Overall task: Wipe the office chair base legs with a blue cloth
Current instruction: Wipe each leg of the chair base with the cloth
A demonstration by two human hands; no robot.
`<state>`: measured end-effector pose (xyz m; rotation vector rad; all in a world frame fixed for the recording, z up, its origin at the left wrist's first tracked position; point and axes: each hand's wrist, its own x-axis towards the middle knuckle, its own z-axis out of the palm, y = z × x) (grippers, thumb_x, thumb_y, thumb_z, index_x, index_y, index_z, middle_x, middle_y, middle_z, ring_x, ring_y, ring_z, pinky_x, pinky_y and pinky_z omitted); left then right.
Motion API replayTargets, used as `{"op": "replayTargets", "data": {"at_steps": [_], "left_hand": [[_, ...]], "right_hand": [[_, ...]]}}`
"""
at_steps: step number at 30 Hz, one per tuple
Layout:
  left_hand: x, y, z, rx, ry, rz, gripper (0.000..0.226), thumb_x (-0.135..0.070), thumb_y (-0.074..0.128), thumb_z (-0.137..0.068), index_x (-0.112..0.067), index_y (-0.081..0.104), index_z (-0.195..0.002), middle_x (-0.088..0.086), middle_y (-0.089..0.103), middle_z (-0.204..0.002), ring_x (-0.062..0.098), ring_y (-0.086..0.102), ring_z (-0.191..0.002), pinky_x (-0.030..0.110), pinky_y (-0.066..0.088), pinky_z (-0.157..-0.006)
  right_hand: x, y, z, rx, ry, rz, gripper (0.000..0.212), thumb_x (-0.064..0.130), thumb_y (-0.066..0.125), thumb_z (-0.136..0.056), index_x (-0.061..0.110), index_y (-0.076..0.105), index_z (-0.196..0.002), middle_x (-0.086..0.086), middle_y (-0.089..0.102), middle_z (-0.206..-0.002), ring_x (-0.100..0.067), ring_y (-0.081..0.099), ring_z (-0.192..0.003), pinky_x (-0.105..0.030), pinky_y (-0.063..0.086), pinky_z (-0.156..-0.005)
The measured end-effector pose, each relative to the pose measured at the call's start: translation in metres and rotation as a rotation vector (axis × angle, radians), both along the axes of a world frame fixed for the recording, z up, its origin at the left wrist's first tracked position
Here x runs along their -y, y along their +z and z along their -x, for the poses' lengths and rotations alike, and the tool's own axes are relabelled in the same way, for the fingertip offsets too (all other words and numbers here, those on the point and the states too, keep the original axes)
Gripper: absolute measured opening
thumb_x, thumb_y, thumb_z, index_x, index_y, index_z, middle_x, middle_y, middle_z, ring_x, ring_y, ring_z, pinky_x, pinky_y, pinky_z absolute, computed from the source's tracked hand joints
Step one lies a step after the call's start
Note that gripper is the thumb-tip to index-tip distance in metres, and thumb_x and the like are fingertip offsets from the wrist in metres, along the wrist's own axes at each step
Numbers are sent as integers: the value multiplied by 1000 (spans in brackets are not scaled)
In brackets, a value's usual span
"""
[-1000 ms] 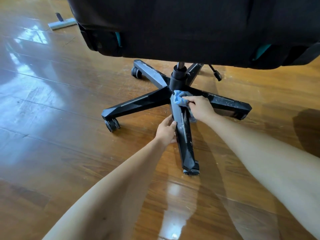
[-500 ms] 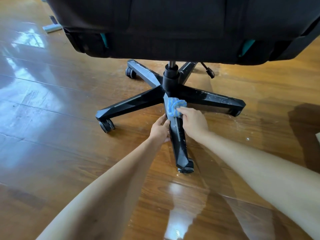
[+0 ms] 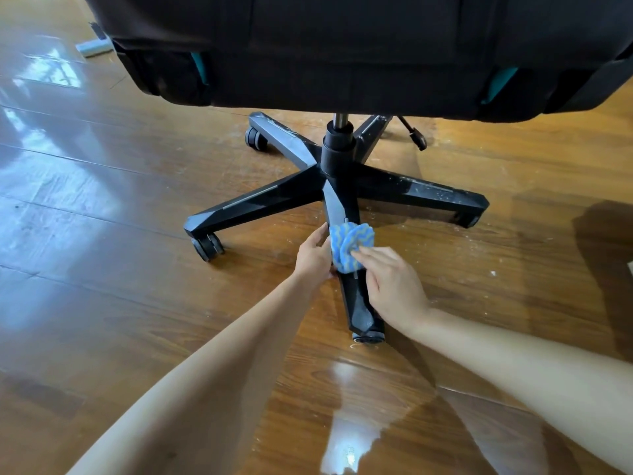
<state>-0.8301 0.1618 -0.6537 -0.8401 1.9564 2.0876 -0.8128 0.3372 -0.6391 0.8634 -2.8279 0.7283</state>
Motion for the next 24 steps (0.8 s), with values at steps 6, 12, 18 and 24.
{"op": "replayTargets", "data": {"at_steps": [6, 12, 18, 24], "left_hand": [[-1, 4, -1, -4, 17, -61, 48, -29, 52, -113, -36, 45, -160, 3, 77, -125, 14, 76, -90, 42, 67, -87], [5, 8, -5, 8, 23, -91, 48, -29, 59, -110, -30, 50, -157, 2, 80, -110, 12, 78, -83, 35, 68, -72], [8, 5, -6, 1, 14, -96, 47, -32, 62, -109, -31, 53, -154, 2, 81, -115, 20, 80, -101, 34, 68, -78], [8, 8, -10, 11, -8, -115, 48, -31, 60, -109, -33, 50, -156, 3, 78, -126, 13, 78, -100, 29, 66, -76]], "right_hand": [[34, 12, 62, 55, -154, 30, 50, 1, 44, -98, 19, 64, -140, 1, 66, -140, -18, 54, -132, -35, 47, -109], [43, 14, 77, 103, -217, 58, 48, 4, 45, -101, 21, 62, -143, 3, 61, -146, -18, 52, -137, -32, 41, -114], [0, -9, -12, 51, -112, 48, 46, 7, 49, -99, 18, 62, -142, 7, 61, -144, -9, 50, -134, -24, 44, -109], [9, -9, -4, 45, -75, 61, 47, 3, 53, -96, 13, 63, -141, 0, 61, -144, -17, 48, -136, -25, 40, -112]]}}
